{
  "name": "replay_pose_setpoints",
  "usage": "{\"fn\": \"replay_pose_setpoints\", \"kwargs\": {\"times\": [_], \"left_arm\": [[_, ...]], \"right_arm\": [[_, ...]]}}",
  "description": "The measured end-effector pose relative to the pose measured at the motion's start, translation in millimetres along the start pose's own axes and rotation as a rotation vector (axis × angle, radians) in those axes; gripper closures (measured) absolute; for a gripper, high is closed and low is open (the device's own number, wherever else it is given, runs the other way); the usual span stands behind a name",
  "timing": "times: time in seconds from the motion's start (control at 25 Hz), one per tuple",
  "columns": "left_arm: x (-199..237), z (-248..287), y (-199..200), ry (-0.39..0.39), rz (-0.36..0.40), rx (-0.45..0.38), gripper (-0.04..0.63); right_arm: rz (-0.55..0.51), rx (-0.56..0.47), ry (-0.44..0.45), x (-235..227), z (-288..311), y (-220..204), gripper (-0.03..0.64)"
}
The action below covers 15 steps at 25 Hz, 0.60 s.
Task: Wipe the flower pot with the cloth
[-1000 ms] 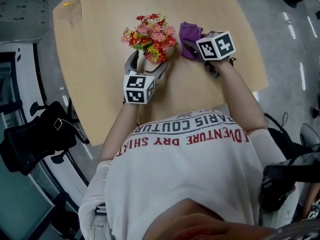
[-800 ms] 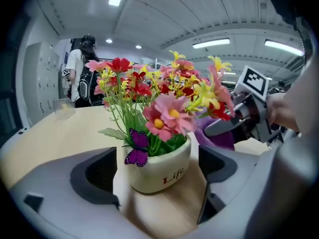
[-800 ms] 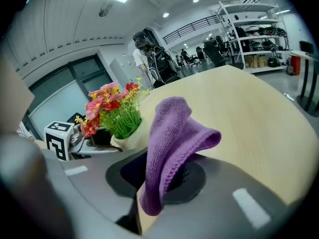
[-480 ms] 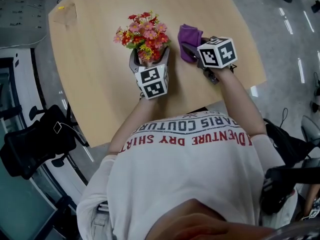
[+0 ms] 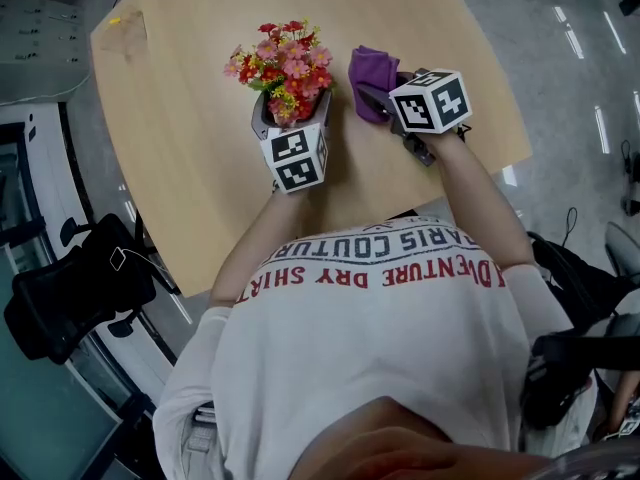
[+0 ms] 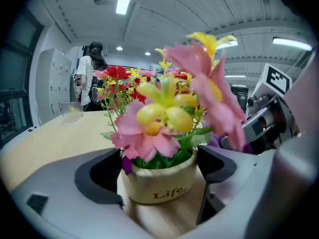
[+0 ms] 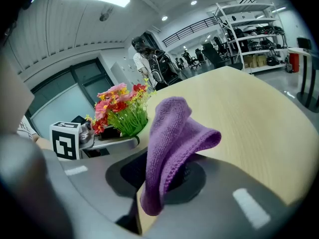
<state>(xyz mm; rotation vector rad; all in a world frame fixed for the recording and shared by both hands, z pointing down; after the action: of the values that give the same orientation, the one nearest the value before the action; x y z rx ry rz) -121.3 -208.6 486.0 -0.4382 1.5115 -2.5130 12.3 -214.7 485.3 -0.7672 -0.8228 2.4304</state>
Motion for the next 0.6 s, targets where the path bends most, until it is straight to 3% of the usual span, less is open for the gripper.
{"fn": "replay_pose_setpoints", "kwargs": {"times": [0.6], "left_arm": [[-13, 4, 3, -0.455, 0.216, 0.101, 0.110]], "right_arm": [[0.039, -0.012, 0.119, 17, -11, 23, 0.572]]}}
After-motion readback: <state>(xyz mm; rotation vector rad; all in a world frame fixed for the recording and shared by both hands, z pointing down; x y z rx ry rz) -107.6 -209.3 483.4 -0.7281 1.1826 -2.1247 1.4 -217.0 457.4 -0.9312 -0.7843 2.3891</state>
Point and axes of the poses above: the fingertips, and each gripper's own axes: z forward along the fingers, x to its left, y out of its top, the point moved 2 cm from there along -z, backward along the fingers, and after that the axes turned 12 degrees about -y, right-handed, at the moved point
